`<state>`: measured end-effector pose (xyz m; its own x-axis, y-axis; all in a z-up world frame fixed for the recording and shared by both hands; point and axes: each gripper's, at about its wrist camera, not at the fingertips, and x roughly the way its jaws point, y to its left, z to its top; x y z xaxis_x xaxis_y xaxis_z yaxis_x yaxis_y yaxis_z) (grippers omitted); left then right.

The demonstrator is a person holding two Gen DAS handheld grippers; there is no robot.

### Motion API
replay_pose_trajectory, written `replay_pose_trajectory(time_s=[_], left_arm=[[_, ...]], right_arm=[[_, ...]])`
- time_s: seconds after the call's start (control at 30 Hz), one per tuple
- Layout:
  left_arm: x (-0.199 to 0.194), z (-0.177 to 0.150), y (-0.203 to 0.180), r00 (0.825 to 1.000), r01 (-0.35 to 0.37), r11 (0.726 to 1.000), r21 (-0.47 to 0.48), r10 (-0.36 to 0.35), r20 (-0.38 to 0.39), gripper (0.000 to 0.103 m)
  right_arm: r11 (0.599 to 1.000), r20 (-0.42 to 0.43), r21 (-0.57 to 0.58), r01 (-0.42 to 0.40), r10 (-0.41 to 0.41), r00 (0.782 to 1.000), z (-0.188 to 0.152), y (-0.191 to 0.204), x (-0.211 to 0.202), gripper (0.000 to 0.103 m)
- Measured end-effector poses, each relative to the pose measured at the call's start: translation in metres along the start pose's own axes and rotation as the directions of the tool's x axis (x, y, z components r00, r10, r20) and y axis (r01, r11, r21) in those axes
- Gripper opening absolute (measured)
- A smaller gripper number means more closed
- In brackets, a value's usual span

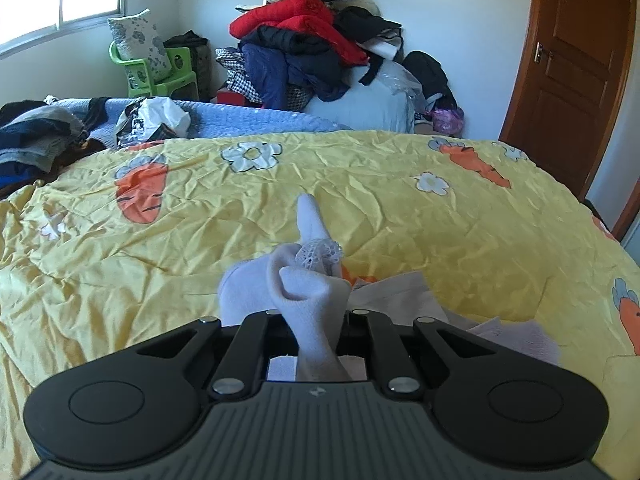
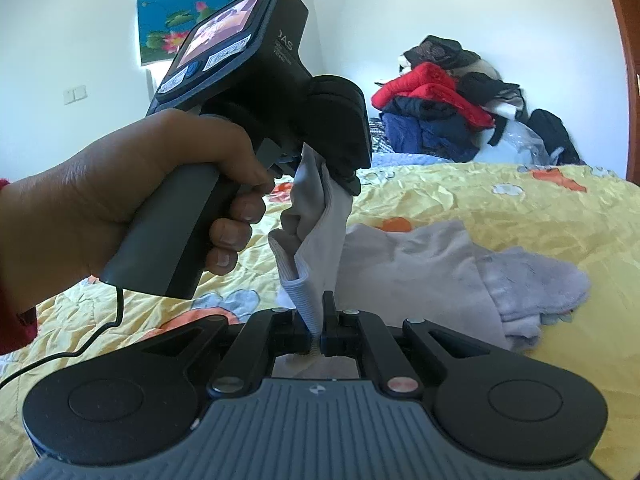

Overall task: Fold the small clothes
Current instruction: 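Lift the held side with both grippers and fold it over the other half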

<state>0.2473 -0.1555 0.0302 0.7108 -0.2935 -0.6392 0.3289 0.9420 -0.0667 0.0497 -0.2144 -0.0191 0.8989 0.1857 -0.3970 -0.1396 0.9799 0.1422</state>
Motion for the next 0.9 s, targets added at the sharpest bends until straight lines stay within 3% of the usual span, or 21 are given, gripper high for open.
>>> replay_pose_trajectory(time_s=[0.53,0.9], left_arm=[[0.037,0.0,-0.055,0.998,0.022,0.999,0.037,-0.02,-0.053,0.01],[0.068,-0.013,-0.086,0.995,0.002,0.997,0.071,0.006,-0.101,0.011]], right_arm=[[0.989,-0.011,0.145,0.029,-0.028,1.0,-0.006,-0.052,-0.003,0.005],[0.941,-0.062,0.338,0.02,0.001,0.998,-0.023,-0.102,0.005,0.006]])
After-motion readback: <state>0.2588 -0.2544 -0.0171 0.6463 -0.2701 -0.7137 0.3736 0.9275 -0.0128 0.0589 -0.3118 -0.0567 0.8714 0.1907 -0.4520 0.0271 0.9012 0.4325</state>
